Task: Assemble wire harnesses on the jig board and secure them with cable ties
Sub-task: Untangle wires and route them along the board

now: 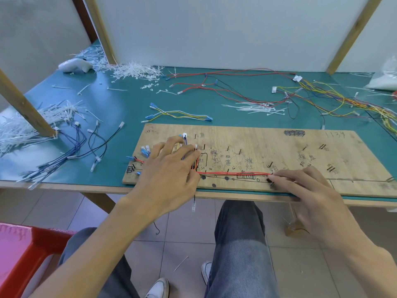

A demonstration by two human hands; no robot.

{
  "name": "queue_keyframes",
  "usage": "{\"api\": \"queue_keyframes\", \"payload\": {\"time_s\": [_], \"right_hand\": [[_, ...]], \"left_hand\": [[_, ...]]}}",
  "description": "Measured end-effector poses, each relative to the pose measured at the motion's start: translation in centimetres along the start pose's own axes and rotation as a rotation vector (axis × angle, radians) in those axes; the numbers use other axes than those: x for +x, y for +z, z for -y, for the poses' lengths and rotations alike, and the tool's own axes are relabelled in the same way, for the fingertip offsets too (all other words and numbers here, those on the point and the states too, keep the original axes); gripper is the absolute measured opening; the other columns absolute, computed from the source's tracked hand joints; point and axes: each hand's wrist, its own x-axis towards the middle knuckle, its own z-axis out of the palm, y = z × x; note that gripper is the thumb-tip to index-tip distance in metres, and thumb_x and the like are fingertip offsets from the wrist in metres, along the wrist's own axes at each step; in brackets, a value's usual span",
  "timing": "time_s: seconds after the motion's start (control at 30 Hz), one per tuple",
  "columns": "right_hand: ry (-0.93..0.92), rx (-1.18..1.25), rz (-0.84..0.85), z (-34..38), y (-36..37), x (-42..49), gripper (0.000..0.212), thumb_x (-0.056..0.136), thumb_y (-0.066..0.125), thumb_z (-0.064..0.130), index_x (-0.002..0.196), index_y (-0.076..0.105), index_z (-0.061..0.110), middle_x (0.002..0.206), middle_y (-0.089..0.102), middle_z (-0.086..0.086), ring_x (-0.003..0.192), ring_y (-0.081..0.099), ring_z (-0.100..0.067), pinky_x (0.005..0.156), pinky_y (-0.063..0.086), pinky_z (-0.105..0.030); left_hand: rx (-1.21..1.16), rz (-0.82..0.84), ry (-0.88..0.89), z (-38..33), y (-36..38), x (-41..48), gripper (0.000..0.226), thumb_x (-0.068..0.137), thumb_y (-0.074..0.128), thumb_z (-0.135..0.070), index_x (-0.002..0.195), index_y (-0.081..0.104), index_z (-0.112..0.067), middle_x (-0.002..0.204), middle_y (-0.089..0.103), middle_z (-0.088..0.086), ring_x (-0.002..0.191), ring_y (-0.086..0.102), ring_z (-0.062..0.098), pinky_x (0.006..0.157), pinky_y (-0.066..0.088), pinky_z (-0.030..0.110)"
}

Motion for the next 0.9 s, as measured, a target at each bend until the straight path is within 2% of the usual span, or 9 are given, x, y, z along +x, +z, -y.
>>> {"api": "queue_keyframes", "payload": {"time_s": [0.17,0.23,0.33,0.57,0.63,0.7,0.77,0.9], "right_hand": [[-0.034,0.029,0.031,0.2,-0.7,-0.3,0.095,0.056,0.066,-0.034,0.138,0.067,0.013,0.136,0.062,0.001,0.113,0.057,-0.025,0.082,0.061,-0.045],[-0.059,0.054,0.038,-0.1,-0.7,-0.6,0.099,0.057,0.065,-0.034,0.144,0.062,0.015,0.139,0.058,0.008,0.121,0.054,-0.022,0.092,0.057,-0.039],[-0.071,0.078,0.045,-0.2,-0.7,-1.1,0.097,0.064,0.067,-0.031,0.147,0.059,0.018,0.142,0.056,0.013,0.125,0.051,-0.019,0.100,0.047,-0.028],[0.025,-0.012,-0.050,-1.2,-1.3,-2.0,0.083,0.067,0.065,-0.027,0.139,0.065,0.016,0.126,0.062,0.006,0.112,0.058,-0.026,0.088,0.051,-0.036],[0.058,-0.061,-0.051,-1.4,-1.9,-2.1,0.081,0.065,0.066,-0.024,0.136,0.065,0.016,0.121,0.061,0.002,0.109,0.059,-0.027,0.077,0.057,-0.039],[0.058,-0.111,-0.020,-1.5,-2.5,-2.2,0.081,0.064,0.066,-0.020,0.136,0.063,0.018,0.118,0.058,0.001,0.106,0.056,-0.025,0.066,0.053,-0.034],[0.034,-0.159,0.025,-1.8,-3.1,-2.2,0.081,0.064,0.066,-0.016,0.136,0.059,0.019,0.115,0.056,0.000,0.102,0.056,-0.026,0.060,0.053,-0.034],[0.012,-0.159,0.076,-2.8,-3.7,-2.3,0.081,0.059,0.072,-0.022,0.130,0.066,0.017,0.116,0.058,0.001,0.104,0.058,-0.028,0.065,0.061,-0.046]], "left_hand": [[-0.086,-0.010,0.009,-0.3,-0.3,-1.3,0.057,0.097,0.035,-0.033,0.152,0.044,-0.028,0.160,0.040,-0.007,0.140,0.030,0.023,0.110,0.037,0.045],[-0.116,-0.045,0.026,-0.5,-0.5,-2.3,0.051,0.099,0.039,-0.032,0.148,0.050,-0.027,0.157,0.043,-0.008,0.140,0.031,0.021,0.112,0.037,0.044],[-0.159,-0.090,0.062,-1.0,-0.6,-3.9,0.039,0.099,0.047,-0.027,0.133,0.065,-0.023,0.138,0.058,-0.010,0.134,0.041,0.022,0.105,0.043,0.043],[-0.210,-0.079,0.029,-1.0,-0.4,-4.3,0.039,0.095,0.051,-0.022,0.128,0.073,-0.020,0.136,0.063,-0.009,0.132,0.043,0.022,0.104,0.046,0.047],[-0.208,-0.076,0.032,-1.2,-0.3,-4.2,0.039,0.094,0.051,-0.022,0.127,0.073,-0.019,0.134,0.063,-0.008,0.131,0.044,0.022,0.104,0.047,0.049],[-0.212,-0.073,0.031,-1.1,-0.3,-4.1,0.039,0.094,0.051,-0.022,0.125,0.074,-0.019,0.133,0.063,-0.009,0.131,0.044,0.022,0.104,0.046,0.049],[-0.207,-0.068,0.028,-1.1,-0.3,-4.1,0.039,0.094,0.049,-0.023,0.125,0.074,-0.020,0.133,0.063,-0.010,0.131,0.045,0.023,0.104,0.045,0.049],[-0.199,-0.066,0.019,-1.1,-0.2,-4.1,0.042,0.095,0.047,-0.025,0.127,0.074,-0.020,0.135,0.064,-0.009,0.132,0.044,0.022,0.104,0.046,0.051]]}}
